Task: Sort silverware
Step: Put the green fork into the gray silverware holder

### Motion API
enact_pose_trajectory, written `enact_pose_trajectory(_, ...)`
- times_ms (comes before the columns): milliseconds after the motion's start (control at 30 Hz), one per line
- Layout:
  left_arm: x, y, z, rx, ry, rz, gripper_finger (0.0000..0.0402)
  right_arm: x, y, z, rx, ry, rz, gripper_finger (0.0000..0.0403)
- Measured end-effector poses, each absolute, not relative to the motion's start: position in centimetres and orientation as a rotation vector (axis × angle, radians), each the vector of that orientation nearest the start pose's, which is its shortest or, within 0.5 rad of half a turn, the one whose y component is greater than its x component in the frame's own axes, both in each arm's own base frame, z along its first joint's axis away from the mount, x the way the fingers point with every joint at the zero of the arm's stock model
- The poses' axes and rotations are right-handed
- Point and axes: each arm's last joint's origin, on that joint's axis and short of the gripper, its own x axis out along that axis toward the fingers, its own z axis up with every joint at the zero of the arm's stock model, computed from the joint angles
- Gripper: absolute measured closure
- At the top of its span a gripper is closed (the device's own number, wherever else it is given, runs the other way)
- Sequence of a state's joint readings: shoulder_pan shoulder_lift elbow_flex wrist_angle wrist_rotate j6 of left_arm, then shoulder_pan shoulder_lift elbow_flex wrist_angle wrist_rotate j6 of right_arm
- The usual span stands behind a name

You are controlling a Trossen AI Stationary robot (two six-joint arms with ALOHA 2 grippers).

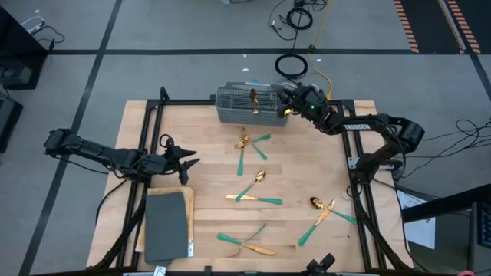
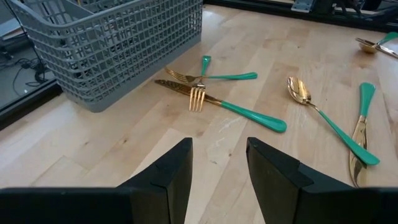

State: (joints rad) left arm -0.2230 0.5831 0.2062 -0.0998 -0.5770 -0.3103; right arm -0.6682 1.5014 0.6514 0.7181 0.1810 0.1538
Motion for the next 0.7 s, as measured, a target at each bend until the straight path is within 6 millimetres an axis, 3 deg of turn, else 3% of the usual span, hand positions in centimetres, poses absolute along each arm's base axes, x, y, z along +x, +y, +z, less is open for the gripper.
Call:
enact_pose_trajectory(267,13.1,-1.4,17.1,-0.136,0.386,0.417,0.0244,21.6,-17.3,24.8,0.134,0.059,-0.812,0.0238)
enact_pose_trajectory(433,13.0,-1.4,16.9,-0.138,0.417,0.389,0.0244,18.8,-12.5,26.3,0.175,0.297,-0.633,0.0238)
enact_pose_trajectory(700,13.0,-1.4,16.8,-0.132,0.425,0.394,0.0244,14.5,-4.4,24.3,0.490,0.776,-0.483,0.0238)
